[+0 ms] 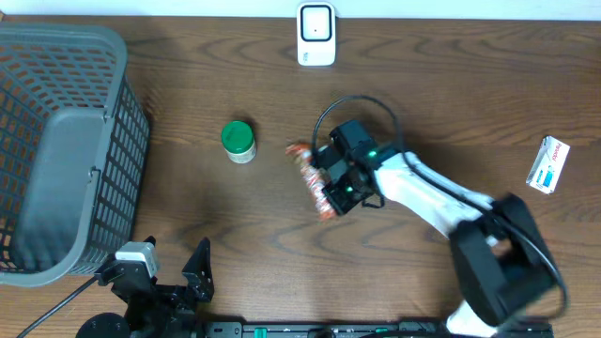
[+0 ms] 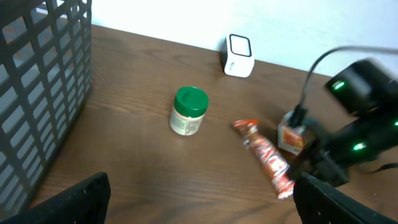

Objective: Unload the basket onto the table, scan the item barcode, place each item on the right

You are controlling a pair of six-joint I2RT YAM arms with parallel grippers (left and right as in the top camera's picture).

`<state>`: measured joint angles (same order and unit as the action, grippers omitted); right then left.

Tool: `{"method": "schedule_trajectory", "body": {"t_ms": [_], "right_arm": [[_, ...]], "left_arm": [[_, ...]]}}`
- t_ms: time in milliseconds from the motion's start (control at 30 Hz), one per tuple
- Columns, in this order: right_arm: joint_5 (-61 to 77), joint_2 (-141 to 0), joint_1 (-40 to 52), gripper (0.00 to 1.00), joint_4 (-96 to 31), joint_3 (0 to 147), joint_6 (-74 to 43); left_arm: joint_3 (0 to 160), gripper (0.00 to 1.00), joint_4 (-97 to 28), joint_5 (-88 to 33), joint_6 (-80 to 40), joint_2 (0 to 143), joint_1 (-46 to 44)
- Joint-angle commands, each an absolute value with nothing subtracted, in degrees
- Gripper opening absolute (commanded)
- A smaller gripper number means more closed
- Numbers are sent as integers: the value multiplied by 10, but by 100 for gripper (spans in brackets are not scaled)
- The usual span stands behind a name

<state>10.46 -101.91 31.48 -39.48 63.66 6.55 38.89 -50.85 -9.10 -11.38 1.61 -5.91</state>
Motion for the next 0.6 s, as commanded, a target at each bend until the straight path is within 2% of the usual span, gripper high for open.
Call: {"method": "schedule_trajectory", "body": {"t_ms": [0,300,433,567], "right_arm": [[-132,-945,319,1,-430,664,60],[-358,-932,346,1,-472,663,-9],[-508,-988,401,1,-480,663,-55],[-550,-1074,461,1,-494,663,-70]], "left_arm": [[388,94,-508,-96,-113,14,-62],[388,94,-509,-96,-113,14,-62],[388,94,-510,-96,-113,14,-62],[388,94,-510,-96,-113,14,-62]]}}
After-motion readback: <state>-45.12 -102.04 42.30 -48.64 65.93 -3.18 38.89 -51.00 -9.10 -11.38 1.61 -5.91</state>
